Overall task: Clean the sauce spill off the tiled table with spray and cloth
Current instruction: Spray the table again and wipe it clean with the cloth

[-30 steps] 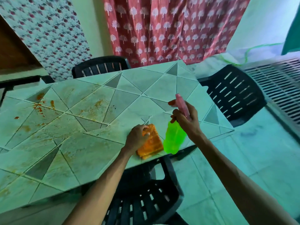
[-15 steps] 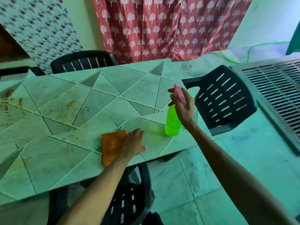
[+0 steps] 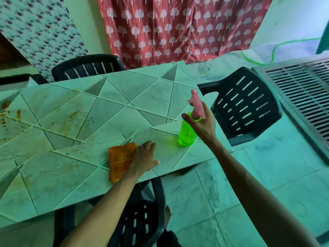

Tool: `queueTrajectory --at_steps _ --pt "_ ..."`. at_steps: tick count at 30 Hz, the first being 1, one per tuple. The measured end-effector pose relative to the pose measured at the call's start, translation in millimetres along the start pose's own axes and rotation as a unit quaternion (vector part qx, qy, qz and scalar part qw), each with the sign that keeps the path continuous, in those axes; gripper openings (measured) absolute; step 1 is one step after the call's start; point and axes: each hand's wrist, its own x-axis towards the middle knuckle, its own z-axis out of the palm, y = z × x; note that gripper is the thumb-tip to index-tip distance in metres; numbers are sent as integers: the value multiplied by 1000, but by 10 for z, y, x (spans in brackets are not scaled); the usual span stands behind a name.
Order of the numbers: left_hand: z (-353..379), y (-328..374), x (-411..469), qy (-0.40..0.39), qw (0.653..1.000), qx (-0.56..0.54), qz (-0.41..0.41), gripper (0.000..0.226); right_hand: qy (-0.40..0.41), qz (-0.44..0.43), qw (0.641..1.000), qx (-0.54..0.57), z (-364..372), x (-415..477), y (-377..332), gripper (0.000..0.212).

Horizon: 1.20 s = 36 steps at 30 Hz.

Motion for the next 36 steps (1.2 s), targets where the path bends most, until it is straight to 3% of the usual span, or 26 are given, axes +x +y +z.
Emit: queueTrajectory --at_steps 3,6,9,12,14,19,23,27,29,32,34,36 --pt "-15 1 -40 5 1000 -21 -9 85 30 38 994 -100 -28 -182 167 103" --pt "-27 -39 -132 25 997 -65 -21 71 76 107 975 -177 42 -620 362 113" --pt "7 -173 -301 68 991 -113 -27 54 60 191 961 -188 335 -1249 575 77" --pt "14 -385 -527 91 985 -142 -43 47 -90 274 950 -117 721 -1522 587 34" --pt "14 -543 -678 99 983 -147 -49 49 -154 288 938 -114 1019 -1511 534 32" --pt "-14 -1047 -1150 141 975 -156 -77 51 -202 305 919 -148 1873 -1384 299 45" --pt "3 -1456 -1466 130 968 -196 -85 46 -189 333 910 -158 2227 -1378 89 33" --pt "-93 -1836 -1772 164 948 -268 -43 37 -181 262 938 -140 2404 -1469 -211 38" --pt "-205 -1972 -1926 189 934 -303 -32 40 -220 193 946 -136 2489 -1551 -377 42" --pt "-467 -2129 -2066 197 891 -407 -45 63 -320 96 929 -158 2566 -1685 -712 38" --pt "-670 -2254 -2155 138 846 -513 -49 78 -360 80 921 -128 2590 -1815 -1003 32" --pt "-866 -2393 -2234 24 797 -600 -65 76 -378 107 918 -59 2601 -1930 -1266 26"
